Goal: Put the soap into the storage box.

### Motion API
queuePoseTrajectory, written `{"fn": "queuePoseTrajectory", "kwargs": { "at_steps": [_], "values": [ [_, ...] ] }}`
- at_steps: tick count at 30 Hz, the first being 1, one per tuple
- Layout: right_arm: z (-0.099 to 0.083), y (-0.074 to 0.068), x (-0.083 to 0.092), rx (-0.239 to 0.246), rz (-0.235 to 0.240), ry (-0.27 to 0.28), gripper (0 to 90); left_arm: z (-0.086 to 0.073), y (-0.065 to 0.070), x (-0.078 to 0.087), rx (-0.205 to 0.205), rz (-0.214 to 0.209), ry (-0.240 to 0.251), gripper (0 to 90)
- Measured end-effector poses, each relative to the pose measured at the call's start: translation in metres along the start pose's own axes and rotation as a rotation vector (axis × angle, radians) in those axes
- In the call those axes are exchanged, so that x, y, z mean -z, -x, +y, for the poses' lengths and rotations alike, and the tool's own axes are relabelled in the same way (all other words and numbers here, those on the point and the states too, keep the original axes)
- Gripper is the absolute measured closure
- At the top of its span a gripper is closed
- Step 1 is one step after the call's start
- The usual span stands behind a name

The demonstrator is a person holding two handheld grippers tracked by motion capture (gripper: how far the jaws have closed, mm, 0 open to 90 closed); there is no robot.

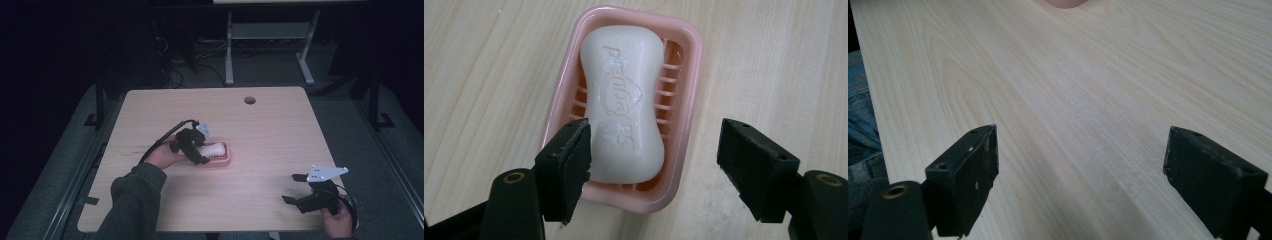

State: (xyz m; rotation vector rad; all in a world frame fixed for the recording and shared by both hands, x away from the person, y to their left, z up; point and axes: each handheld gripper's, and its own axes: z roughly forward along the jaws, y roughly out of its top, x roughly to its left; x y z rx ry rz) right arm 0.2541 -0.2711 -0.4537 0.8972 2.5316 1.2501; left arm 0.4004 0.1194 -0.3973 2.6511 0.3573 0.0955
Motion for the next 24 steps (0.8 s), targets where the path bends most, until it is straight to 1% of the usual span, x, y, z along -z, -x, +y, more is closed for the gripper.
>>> {"fn": "queuePoseTrajectory", "kwargs": {
  "at_steps": [2, 3, 5, 9, 11, 12, 13, 15, 16, 20, 22, 23, 24],
  "values": [
    [0.0, 0.0, 0.0, -0.003, -0.001, -0.002, 14.2, -0.002, 0.001, 0.002, 0.004, 0.001, 0.01, 29.5],
    [0.0, 0.0, 0.0, -0.002, 0.0, -0.003, 14.2, -0.003, 0.001, 0.002, 0.011, -0.005, 0.012, 29.5],
    [0.0, 0.0, 0.0, -0.002, 0.001, -0.004, 14.2, -0.004, 0.002, 0.003, 0.011, -0.006, 0.015, 29.5],
    [0.001, -0.001, -0.001, 0.001, 0.0, -0.006, 14.2, -0.01, 0.007, 0.009, 0.007, 0.002, 0.025, 29.4],
    [0.001, -0.001, -0.001, 0.001, 0.0, -0.008, 14.2, -0.011, 0.008, 0.011, 0.008, 0.003, 0.027, 29.4],
    [0.001, -0.001, -0.001, 0.001, -0.002, -0.008, 14.1, -0.013, 0.01, 0.013, 0.005, 0.005, 0.014, 29.0],
    [0.001, -0.001, -0.001, 0.002, -0.003, -0.009, 14.1, -0.014, 0.012, 0.014, 0.006, 0.01, 0.025, 29.1],
    [0.001, -0.002, -0.001, 0.001, -0.004, -0.011, 14.2, -0.017, 0.014, 0.017, 0.006, -0.003, 0.047, 29.8],
    [0.001, -0.001, -0.002, 0.0, -0.005, -0.012, 14.2, -0.018, 0.015, 0.017, 0.007, 0.005, 0.051, 30.1],
    [0.0, 0.0, -0.002, -0.002, -0.006, -0.012, 14.2, -0.021, 0.019, 0.017, 0.003, 0.007, 0.044, 29.5],
    [-0.001, 0.001, -0.001, -0.006, -0.006, -0.008, 14.1, -0.024, 0.024, 0.018, -0.005, 0.012, 0.038, 29.4],
    [-0.001, 0.001, -0.001, -0.009, -0.007, -0.007, 14.2, -0.025, 0.025, 0.018, -0.014, 0.021, 0.04, 29.4],
    [-0.001, 0.001, -0.001, -0.01, -0.008, -0.007, 14.2, -0.027, 0.026, 0.019, -0.009, 0.02, 0.04, 29.3]
  ]
}}
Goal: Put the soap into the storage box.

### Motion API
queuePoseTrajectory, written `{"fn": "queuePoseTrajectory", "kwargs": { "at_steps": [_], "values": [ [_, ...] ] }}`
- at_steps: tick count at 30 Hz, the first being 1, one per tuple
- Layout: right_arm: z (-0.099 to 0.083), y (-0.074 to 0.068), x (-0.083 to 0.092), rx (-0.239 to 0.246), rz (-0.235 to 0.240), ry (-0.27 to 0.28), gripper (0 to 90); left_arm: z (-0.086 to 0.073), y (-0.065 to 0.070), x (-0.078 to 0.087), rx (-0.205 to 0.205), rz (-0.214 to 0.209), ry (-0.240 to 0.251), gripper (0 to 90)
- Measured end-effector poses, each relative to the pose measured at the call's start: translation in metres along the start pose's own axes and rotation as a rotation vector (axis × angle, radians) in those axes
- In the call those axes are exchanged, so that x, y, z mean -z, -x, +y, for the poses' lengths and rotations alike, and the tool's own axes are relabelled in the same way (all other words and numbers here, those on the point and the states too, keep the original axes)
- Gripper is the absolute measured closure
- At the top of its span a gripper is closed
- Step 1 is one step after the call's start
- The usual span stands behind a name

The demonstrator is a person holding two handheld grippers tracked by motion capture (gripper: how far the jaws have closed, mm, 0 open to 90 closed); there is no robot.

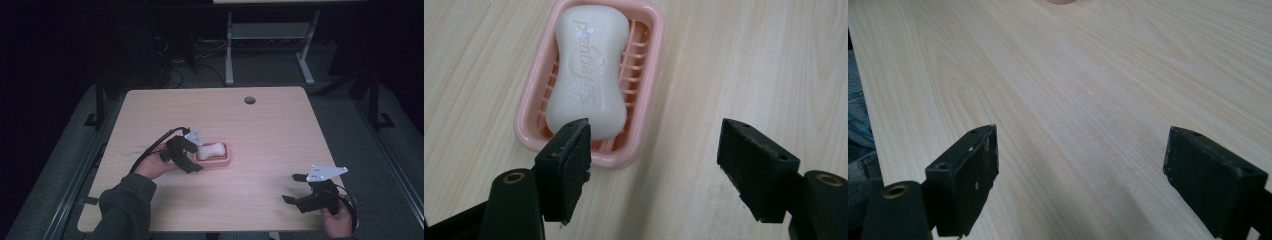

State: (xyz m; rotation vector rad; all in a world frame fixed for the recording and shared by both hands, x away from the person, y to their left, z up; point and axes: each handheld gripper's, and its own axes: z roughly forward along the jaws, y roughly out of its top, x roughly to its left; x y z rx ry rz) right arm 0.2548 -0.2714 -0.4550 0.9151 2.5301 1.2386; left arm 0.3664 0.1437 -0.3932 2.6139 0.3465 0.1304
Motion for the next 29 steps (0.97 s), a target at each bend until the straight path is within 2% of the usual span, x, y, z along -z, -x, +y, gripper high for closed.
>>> {"fn": "queuePoseTrajectory", "kwargs": {
  "at_steps": [7, 8, 11, 13, 17, 23, 26, 27, 29],
  "values": [
    [-0.001, 0.001, 0.001, -0.007, -0.005, -0.004, 14.2, -0.013, 0.007, 0.003, 0.0, 0.017, -0.004, 29.2],
    [-0.001, 0.001, 0.001, -0.007, -0.006, -0.003, 14.2, -0.018, 0.009, 0.004, 0.015, 0.017, -0.001, 29.1],
    [-0.001, 0.001, 0.001, -0.007, -0.008, -0.003, 14.1, -0.024, 0.011, 0.004, 0.019, 0.028, -0.001, 29.0],
    [-0.001, 0.001, 0.001, -0.01, -0.012, -0.007, 14.1, -0.035, 0.016, 0.006, 0.032, 0.038, 0.01, 29.0],
    [-0.001, 0.001, 0.001, -0.01, -0.015, -0.008, 14.2, -0.045, 0.021, 0.009, 0.037, 0.038, 0.014, 28.4],
    [-0.001, 0.0, 0.001, -0.016, -0.018, -0.01, 14.2, -0.062, 0.033, 0.014, 0.054, 0.042, 0.025, 28.0],
    [-0.001, -0.001, 0.001, -0.012, -0.021, -0.009, 14.2, -0.071, 0.041, 0.016, 0.045, 0.047, 0.025, 27.6],
    [-0.001, -0.001, 0.001, -0.013, -0.023, -0.011, 14.2, -0.079, 0.048, 0.017, 0.044, 0.052, 0.025, 27.2],
    [-0.001, -0.001, 0.001, -0.013, -0.025, -0.013, 14.2, -0.083, 0.051, 0.017, 0.044, 0.053, 0.026, 27.1]
  ]
}}
